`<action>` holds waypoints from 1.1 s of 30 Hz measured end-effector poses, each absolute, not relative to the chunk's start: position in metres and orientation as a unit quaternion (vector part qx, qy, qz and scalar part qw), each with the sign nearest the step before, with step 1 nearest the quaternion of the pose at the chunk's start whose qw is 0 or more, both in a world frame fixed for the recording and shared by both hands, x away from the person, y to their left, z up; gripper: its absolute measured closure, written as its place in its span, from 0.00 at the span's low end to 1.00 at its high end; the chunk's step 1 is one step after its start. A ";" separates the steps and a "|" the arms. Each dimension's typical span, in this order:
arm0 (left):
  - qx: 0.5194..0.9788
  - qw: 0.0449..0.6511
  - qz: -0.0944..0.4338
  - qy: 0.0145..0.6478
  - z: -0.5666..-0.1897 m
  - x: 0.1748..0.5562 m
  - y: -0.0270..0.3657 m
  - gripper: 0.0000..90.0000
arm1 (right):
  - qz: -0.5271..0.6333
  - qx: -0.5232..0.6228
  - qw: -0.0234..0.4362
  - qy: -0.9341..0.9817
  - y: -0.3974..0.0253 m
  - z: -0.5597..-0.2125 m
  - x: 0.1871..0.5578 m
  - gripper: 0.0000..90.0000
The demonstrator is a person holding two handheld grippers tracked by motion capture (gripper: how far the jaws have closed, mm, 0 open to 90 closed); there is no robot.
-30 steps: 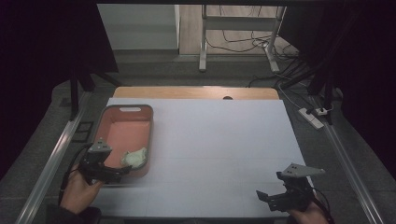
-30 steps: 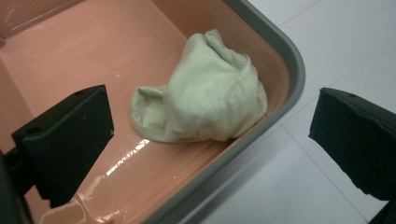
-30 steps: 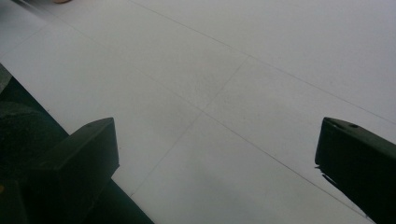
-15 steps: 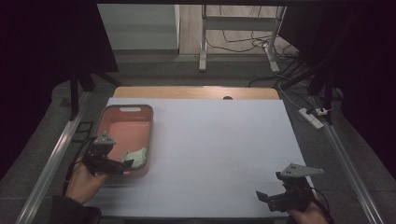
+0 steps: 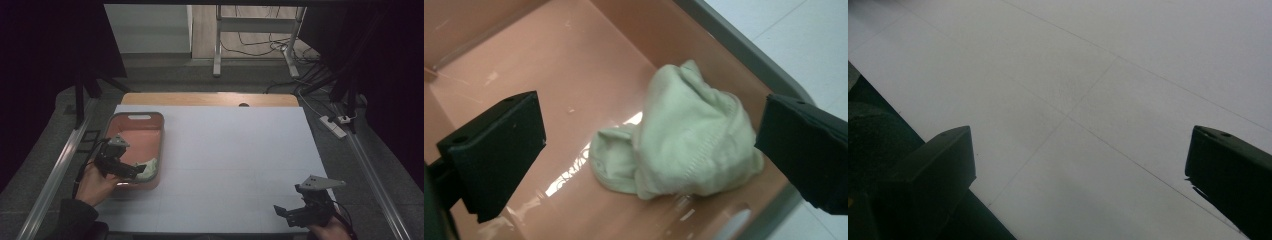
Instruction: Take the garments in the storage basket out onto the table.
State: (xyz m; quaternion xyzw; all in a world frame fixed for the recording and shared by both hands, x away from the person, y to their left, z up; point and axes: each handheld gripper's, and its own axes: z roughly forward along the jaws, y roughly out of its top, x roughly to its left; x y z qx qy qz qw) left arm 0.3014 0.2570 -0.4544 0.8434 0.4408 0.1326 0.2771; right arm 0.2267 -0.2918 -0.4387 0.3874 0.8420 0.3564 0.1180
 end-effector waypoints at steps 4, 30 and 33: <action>0.853 0.266 0.126 0.431 -0.454 0.311 0.256 0.00 | 0.355 0.385 0.118 0.844 -0.292 -0.439 0.227 0.00; 0.921 0.191 0.057 0.335 -0.477 0.350 0.236 0.00 | 0.350 0.383 0.120 0.846 -0.291 -0.439 0.227 0.00; 0.924 0.178 0.043 0.337 -0.484 0.351 0.237 0.00 | 0.348 0.382 0.120 0.847 -0.290 -0.439 0.227 0.00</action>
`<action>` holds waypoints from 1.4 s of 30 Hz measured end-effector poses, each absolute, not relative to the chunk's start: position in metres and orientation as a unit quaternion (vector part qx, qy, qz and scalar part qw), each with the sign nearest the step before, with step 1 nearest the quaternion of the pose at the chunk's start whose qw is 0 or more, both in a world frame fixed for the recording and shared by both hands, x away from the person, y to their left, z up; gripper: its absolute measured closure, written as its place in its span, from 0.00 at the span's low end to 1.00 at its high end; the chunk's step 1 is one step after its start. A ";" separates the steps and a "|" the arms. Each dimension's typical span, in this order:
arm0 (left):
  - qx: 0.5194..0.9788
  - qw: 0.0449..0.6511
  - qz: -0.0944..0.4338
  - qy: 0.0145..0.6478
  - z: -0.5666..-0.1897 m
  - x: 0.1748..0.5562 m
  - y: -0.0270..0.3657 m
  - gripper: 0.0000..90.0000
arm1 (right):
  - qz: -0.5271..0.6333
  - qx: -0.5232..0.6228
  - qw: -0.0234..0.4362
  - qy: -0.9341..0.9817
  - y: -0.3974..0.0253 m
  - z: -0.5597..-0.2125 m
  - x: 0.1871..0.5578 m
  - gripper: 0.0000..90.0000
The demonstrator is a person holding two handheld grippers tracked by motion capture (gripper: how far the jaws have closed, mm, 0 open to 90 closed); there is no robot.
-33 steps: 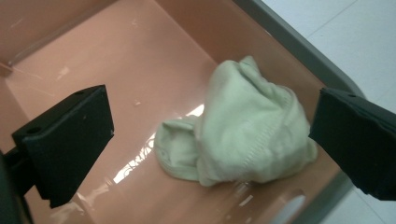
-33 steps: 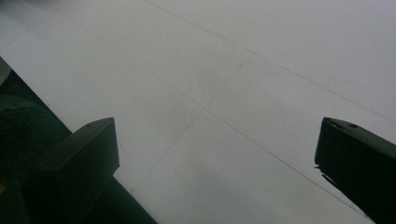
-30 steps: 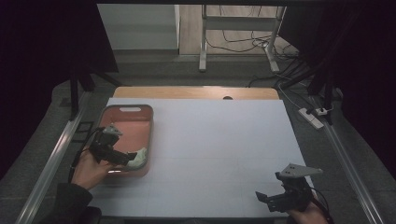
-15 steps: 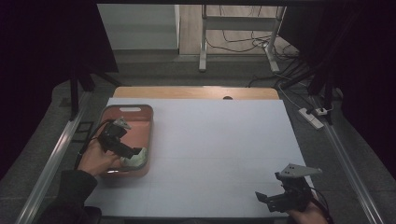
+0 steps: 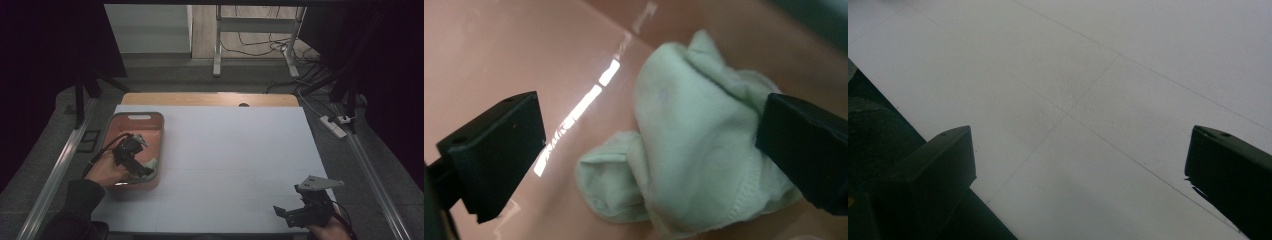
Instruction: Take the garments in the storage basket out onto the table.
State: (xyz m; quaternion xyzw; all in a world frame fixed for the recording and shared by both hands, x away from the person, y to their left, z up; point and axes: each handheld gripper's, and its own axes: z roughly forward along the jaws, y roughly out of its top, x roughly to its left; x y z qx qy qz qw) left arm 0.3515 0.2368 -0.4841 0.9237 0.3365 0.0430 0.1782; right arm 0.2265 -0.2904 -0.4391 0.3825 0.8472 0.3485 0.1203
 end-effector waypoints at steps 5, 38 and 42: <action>0.930 0.143 0.027 0.337 -0.494 0.357 0.235 0.00 | 0.348 0.382 0.121 0.848 -0.290 -0.439 0.226 0.00; 0.882 0.204 0.004 0.425 -0.484 0.367 0.256 0.78 | 0.346 0.378 0.122 0.850 -0.290 -0.439 0.226 0.00; 0.866 0.237 0.019 0.440 -0.471 0.366 0.262 0.78 | 0.345 0.378 0.122 0.851 -0.290 -0.439 0.226 0.00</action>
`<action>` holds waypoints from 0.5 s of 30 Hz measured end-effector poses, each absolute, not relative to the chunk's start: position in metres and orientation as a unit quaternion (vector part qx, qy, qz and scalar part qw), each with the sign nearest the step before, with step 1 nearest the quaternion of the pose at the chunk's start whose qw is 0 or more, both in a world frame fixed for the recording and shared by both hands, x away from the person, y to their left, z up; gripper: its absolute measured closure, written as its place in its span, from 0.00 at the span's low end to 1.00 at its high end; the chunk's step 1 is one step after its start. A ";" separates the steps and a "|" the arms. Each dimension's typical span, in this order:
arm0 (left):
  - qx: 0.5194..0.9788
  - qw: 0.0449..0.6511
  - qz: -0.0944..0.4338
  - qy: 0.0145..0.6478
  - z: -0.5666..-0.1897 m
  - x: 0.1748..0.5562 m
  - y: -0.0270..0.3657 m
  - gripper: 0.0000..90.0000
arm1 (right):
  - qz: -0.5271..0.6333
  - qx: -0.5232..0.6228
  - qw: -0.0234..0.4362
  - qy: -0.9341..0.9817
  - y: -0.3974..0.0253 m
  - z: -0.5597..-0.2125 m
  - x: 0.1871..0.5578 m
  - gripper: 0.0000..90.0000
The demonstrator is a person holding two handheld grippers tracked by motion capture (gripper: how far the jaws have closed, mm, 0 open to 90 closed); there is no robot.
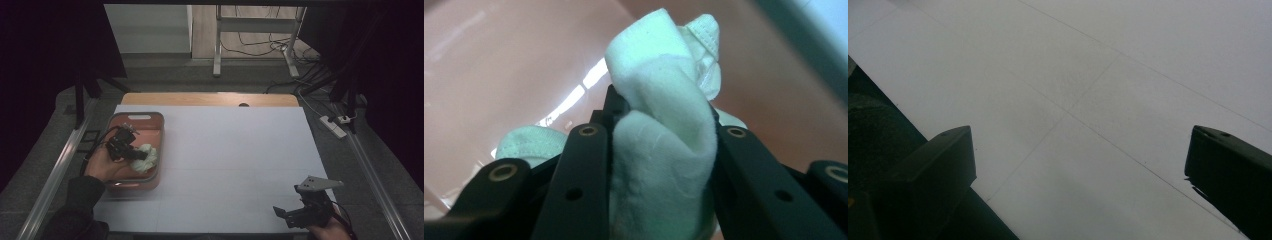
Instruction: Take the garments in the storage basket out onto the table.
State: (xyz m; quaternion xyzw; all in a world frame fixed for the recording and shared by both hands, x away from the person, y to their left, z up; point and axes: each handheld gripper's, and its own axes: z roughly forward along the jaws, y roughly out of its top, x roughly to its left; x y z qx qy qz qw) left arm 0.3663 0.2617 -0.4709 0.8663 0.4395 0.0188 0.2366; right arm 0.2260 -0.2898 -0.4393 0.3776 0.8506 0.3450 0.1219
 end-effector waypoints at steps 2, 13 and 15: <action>0.862 0.249 0.033 0.440 -0.465 0.365 0.264 0.78 | 0.346 0.379 0.121 0.850 -0.290 -0.439 0.226 0.00; 0.847 0.280 0.070 0.446 -0.443 0.362 0.266 0.78 | 0.346 0.383 0.121 0.848 -0.290 -0.439 0.227 0.00; 0.847 0.281 0.071 0.446 -0.439 0.362 0.265 0.78 | 0.347 0.384 0.122 0.847 -0.290 -0.439 0.226 0.00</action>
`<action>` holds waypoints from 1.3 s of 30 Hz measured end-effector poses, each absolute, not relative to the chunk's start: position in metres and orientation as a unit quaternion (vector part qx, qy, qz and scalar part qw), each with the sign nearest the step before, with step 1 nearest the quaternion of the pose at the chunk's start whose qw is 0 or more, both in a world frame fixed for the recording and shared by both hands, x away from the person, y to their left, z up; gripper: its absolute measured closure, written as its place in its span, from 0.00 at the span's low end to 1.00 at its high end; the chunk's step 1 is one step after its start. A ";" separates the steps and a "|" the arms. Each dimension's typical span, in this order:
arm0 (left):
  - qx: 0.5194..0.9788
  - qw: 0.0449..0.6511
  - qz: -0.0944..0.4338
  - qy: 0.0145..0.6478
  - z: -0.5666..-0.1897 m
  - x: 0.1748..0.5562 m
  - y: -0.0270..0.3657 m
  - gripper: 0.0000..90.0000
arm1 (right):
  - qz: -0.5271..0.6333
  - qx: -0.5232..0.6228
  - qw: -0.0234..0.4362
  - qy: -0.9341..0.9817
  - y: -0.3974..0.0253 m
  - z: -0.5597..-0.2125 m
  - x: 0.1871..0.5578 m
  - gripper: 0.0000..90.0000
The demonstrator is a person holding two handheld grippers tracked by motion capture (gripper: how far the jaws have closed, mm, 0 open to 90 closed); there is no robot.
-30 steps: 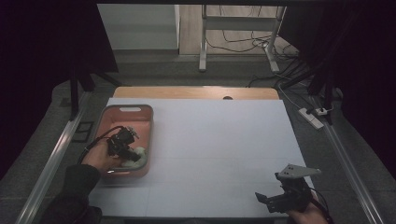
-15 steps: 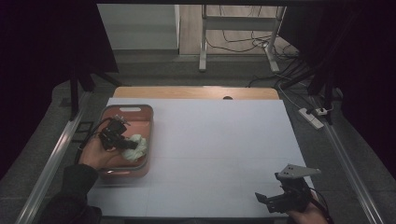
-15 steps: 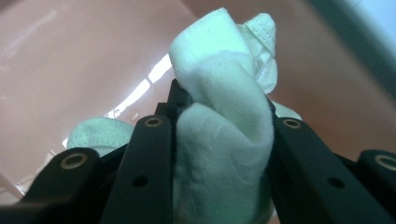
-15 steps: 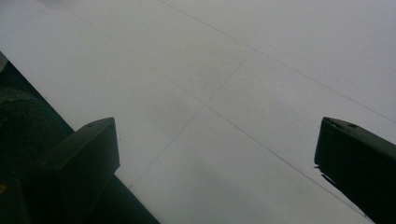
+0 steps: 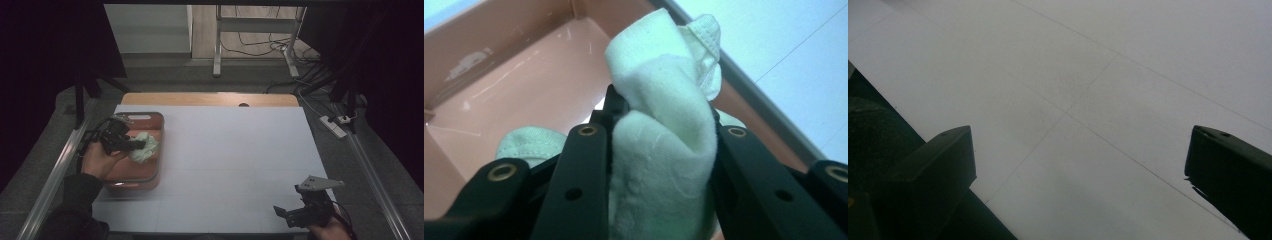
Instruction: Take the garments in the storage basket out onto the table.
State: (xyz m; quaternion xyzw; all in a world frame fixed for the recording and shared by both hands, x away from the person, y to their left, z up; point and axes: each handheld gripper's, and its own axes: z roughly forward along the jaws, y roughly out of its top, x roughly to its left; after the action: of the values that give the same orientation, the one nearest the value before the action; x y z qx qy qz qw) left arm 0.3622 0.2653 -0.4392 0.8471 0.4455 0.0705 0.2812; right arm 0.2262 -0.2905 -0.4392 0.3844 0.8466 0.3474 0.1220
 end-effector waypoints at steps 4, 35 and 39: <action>0.842 0.291 0.074 0.447 -0.430 0.363 0.264 0.78 | 0.347 0.384 0.124 0.847 -0.291 -0.439 0.226 0.00; 0.862 0.307 0.090 0.393 -0.386 0.376 0.201 0.77 | 0.349 0.384 0.126 0.846 -0.291 -0.439 0.225 0.00; 0.866 0.307 0.092 0.383 -0.384 0.379 0.191 0.77 | 0.349 0.383 0.126 0.846 -0.291 -0.439 0.225 0.00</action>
State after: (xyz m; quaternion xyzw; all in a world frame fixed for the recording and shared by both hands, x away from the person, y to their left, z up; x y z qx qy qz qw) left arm 0.3790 0.1906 -0.3843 0.8664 0.3832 0.0918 0.3067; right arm 0.2253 -0.2909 -0.4389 0.3833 0.8457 0.3492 0.1260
